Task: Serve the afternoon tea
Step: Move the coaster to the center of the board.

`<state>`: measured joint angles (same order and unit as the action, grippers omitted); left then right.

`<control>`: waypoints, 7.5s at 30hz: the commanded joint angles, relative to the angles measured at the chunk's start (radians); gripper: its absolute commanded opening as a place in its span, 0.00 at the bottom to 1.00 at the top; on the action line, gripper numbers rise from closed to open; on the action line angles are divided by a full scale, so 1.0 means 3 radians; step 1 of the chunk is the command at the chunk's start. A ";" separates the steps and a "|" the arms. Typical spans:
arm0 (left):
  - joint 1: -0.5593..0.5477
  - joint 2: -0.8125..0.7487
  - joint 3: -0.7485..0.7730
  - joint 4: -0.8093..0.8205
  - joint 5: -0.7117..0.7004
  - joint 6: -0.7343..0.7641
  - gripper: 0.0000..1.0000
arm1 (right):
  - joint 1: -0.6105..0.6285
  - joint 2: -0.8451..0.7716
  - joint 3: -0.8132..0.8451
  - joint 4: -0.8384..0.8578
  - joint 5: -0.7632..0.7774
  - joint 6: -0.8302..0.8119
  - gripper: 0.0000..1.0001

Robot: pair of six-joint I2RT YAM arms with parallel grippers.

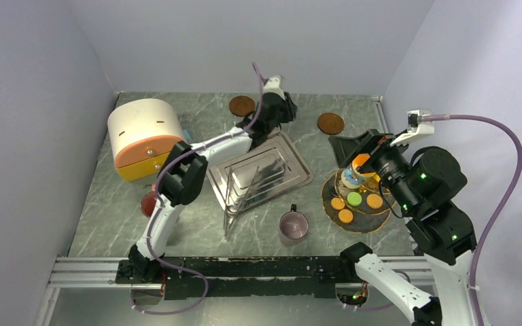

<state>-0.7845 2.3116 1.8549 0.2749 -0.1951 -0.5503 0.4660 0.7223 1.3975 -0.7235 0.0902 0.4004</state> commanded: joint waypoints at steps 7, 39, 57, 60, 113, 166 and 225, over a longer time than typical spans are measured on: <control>0.0693 0.0246 0.0310 -0.0981 -0.0451 0.0411 0.16 | -0.0001 -0.0061 -0.0087 0.0152 -0.0201 0.0065 1.00; 0.1048 0.1185 0.0775 -0.0556 0.0404 0.0024 0.14 | -0.0001 0.0158 -0.0294 0.0463 -0.0377 0.0253 0.99; 0.0545 0.1282 0.0919 -0.0474 0.0673 -0.0196 0.18 | -0.0003 0.0015 -0.0216 0.0299 -0.0330 0.0168 0.99; 0.0544 0.1190 0.0934 -0.0383 0.0850 -0.0263 0.19 | -0.0004 0.0032 -0.0211 0.0267 -0.0310 0.0163 1.00; 0.0749 -0.5180 -0.3313 -0.2164 0.0245 0.1466 0.97 | 0.0453 0.5884 0.2670 0.1133 0.2188 -0.1467 0.00; 0.0751 -0.5358 -0.3315 -0.2204 0.0140 0.1486 0.98 | 0.0113 0.6456 0.2811 0.0604 0.2154 -0.1453 0.00; 0.0747 -0.5498 -0.3315 -0.2215 0.0106 0.1486 0.97 | 0.0107 0.5024 0.1370 0.0291 0.2335 -0.0747 0.00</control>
<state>-0.5545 0.6750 0.8604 -0.3897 -0.1520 -0.1184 0.4931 2.3177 1.8370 -0.8825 0.8795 0.2516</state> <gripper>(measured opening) 0.974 0.009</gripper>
